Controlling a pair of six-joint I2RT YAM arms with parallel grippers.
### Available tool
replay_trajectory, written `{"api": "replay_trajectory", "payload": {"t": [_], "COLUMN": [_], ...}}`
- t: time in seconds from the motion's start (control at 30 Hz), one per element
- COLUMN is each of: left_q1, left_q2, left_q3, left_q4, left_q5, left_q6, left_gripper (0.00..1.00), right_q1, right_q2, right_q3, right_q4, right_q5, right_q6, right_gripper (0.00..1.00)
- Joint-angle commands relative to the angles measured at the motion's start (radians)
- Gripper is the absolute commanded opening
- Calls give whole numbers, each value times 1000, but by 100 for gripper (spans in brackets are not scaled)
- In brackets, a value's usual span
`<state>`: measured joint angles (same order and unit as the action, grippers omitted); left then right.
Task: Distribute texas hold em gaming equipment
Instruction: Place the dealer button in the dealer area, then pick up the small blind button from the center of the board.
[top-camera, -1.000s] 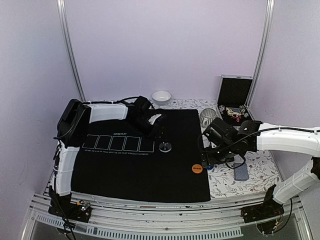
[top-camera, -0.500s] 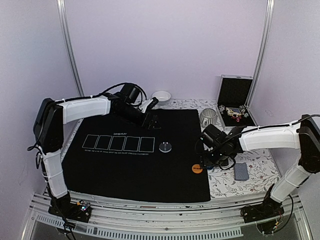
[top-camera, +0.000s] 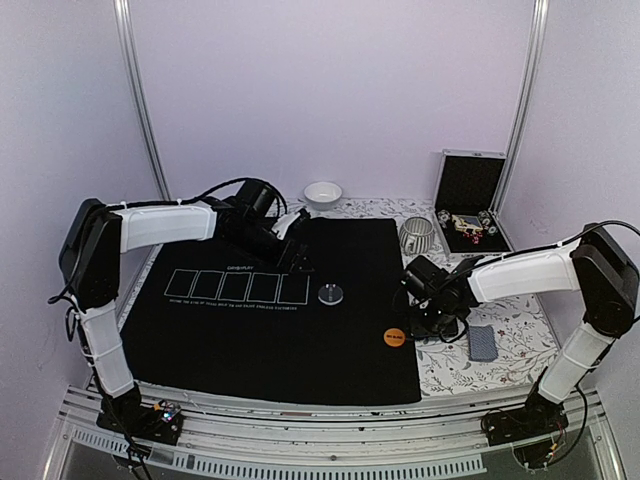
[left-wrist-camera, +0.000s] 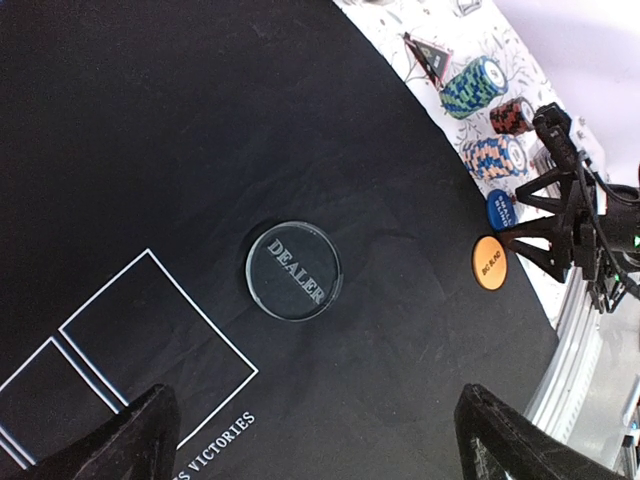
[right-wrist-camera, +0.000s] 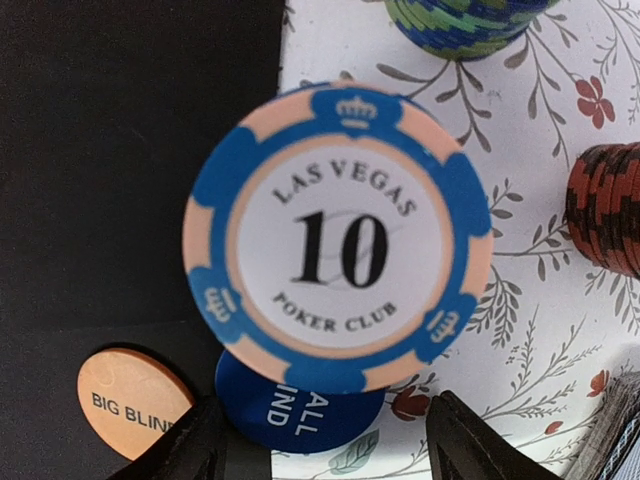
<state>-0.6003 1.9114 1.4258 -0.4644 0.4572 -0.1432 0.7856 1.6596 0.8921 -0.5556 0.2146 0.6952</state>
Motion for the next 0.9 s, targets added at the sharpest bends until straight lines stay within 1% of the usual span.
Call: {"api": "replay_trajectory", "payload": {"t": [0.0, 0.13, 0.27, 0.4, 0.53, 0.6, 0.73, 0.87], "left_q1": [-6, -7, -7, -7, -7, -7, -7, -7], "left_q2": [1, 4, 3, 4, 3, 3, 0, -4], "left_q3": [-4, -8, -13, -17, -19, -19, -21, -24], "left_q4": [16, 16, 17, 17, 17, 16, 17, 17], "left_q5": [-1, -5, -5, -12, -10, -12, -12, -12], "left_q6": [-3, -1, 1, 2, 3, 2, 2, 2], "left_gripper": [98, 98, 98, 98, 98, 98, 98, 98], "right_q1": [-6, -11, -12, -14, -18, -21, -25, -24], "right_q2": [19, 43, 60, 57, 46, 38, 16, -18], "right_q3": [10, 19, 21, 3, -17, -29, -50, -72], "right_q4": [29, 32, 33, 33, 33, 33, 31, 23], "right_q5": [13, 22, 18, 26, 26, 26, 17, 0], "right_q6": [-12, -18, -21, -10, -7, -5, -6, -8], "right_gripper": [71, 71, 69, 65, 58, 57, 49, 46]}}
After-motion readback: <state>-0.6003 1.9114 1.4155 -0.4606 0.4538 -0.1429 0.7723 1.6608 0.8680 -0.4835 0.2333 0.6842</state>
